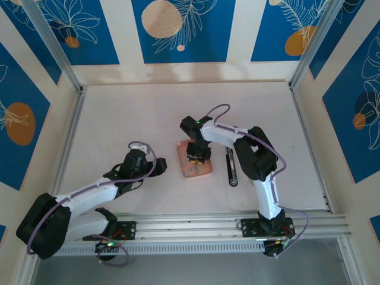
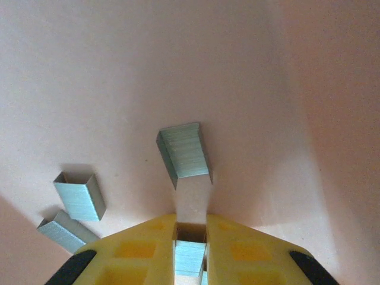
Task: Load the staples into the stapler
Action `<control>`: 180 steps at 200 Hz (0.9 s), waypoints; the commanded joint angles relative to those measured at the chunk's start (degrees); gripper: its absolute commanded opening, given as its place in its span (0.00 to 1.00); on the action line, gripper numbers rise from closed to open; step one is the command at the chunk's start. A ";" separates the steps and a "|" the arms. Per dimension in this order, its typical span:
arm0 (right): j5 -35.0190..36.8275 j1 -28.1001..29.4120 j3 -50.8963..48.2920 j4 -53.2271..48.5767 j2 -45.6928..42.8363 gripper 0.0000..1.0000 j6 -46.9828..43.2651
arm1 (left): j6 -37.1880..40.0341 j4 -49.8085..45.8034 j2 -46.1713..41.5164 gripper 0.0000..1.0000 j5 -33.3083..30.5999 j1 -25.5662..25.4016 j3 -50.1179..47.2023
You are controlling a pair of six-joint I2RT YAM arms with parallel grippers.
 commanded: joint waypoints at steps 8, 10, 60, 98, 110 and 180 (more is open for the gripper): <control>2.52 0.66 0.77 -0.25 -5.10 0.19 -0.86 | 1.44 -0.45 -1.77 0.80 0.22 0.58 1.27; 2.66 0.64 0.86 -0.29 -5.31 0.19 -0.95 | 1.48 -0.47 -1.80 0.80 0.22 0.55 1.25; 7.55 1.52 -0.38 -0.36 -11.71 0.19 -5.71 | 2.66 1.92 -1.89 0.80 2.70 0.53 1.56; 11.46 1.22 -5.88 1.74 -19.25 0.19 -13.16 | 4.48 2.75 -0.93 0.80 5.07 0.04 3.78; 12.16 0.74 -8.37 2.46 -21.73 0.19 -15.72 | 5.21 2.52 -0.10 0.80 5.31 -0.80 4.94; 9.83 -7.80 -27.57 7.52 -37.34 0.19 -27.68 | 5.60 2.44 5.16 0.81 0.43 -7.30 10.15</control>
